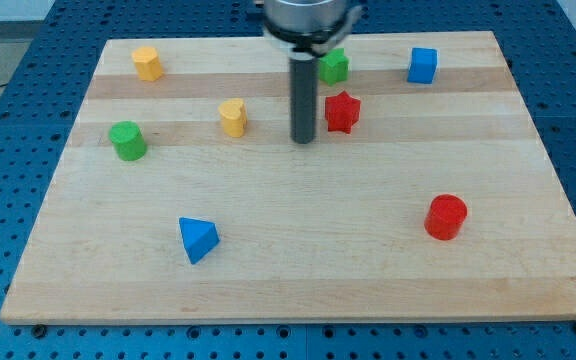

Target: Move the red star diagonally below to the green star

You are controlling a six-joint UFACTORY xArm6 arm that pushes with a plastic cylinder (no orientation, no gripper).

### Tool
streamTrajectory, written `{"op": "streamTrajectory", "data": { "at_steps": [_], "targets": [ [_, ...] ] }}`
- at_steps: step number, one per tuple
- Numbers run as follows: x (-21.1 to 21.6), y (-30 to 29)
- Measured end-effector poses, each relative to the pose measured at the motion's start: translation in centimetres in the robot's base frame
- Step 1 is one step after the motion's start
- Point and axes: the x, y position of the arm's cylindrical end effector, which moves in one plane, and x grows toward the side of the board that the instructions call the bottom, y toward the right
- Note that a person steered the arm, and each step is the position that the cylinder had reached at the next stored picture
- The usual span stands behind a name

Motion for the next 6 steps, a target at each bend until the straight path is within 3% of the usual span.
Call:
{"op": "streamTrajectory", "data": {
  "at_steps": [1, 2, 3, 4, 5, 6],
  "targets": [
    [-0.1, 2.4],
    [-0.2, 8.7],
    [-0.1, 8.8],
    [0.4, 0.9],
    [-2.2, -0.1],
    [-2.5, 5.7]
  ]
}}
